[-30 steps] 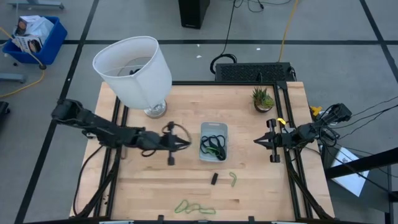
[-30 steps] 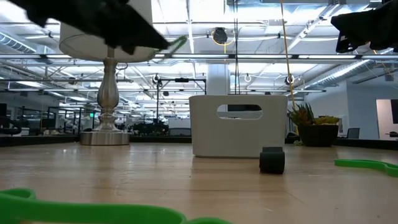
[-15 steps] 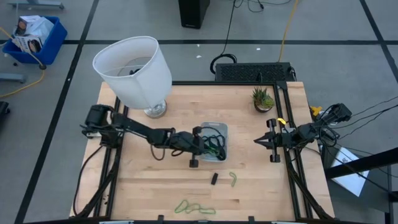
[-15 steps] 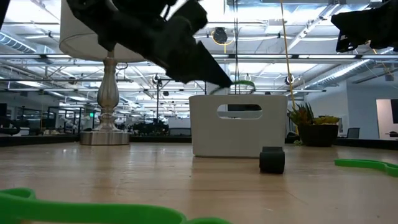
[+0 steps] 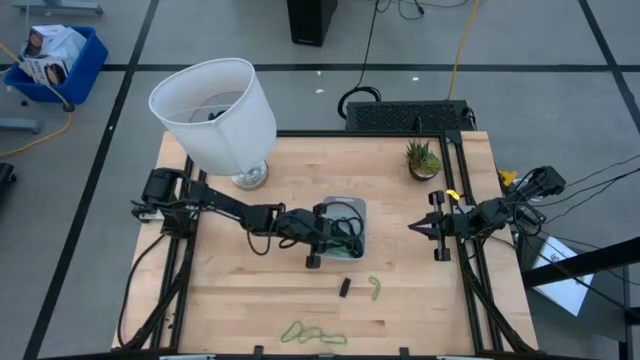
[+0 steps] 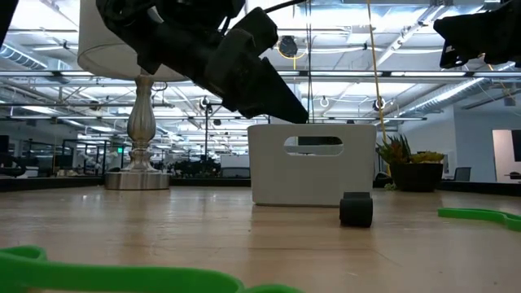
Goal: Pick and place rubber bands into bin
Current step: Put the green rubber band into the gray container
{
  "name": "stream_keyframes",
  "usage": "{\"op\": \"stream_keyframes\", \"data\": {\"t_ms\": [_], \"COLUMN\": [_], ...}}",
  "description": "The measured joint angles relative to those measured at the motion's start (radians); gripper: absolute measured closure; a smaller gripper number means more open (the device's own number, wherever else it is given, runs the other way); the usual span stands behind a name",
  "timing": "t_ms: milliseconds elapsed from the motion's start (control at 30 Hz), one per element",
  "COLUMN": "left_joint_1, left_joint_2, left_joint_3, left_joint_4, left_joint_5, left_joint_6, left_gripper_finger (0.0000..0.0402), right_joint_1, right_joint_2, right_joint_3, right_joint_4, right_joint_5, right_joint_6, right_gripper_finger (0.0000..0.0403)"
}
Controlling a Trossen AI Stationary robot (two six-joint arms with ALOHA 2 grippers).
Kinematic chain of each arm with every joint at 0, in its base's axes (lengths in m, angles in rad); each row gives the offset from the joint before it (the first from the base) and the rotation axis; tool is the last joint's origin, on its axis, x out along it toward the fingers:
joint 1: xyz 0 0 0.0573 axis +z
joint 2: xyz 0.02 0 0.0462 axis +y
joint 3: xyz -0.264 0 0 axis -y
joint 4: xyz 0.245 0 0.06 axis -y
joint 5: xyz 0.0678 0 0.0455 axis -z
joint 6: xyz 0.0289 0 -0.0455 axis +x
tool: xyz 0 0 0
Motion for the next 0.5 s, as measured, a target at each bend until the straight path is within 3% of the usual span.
{"op": "stream_keyframes", "data": {"t_ms": [233, 367, 500], "left_joint_1": [-0.035, -0.087, -0.101], "left_joint_2": [-0.093, -0.215, -0.364], "left_joint_3": [0.000, -0.004, -0.039], "left_joint_4": [-0.065, -0.190, -0.290], "left_joint_5": [-0.009, -0.115, -0.212], "left_joint_6": [0.089, 0.170, 0.139], "left_gripper_finger": [0.0243, 0.0275, 0.0335], "right_joint_1": [0.000, 0.000, 0.000], "right_joint_2": [0.000, 0.003, 0.008], "right_joint_3": [0.000, 0.000, 0.000], "right_joint_4": [-0.009, -0.030, -0.030], "right_joint_5": [0.000, 0.002, -0.001], "right_joint_6": [0.000, 0.001, 0.006], "right_gripper_finger": [0.0403, 0.0403, 0.0403]}}
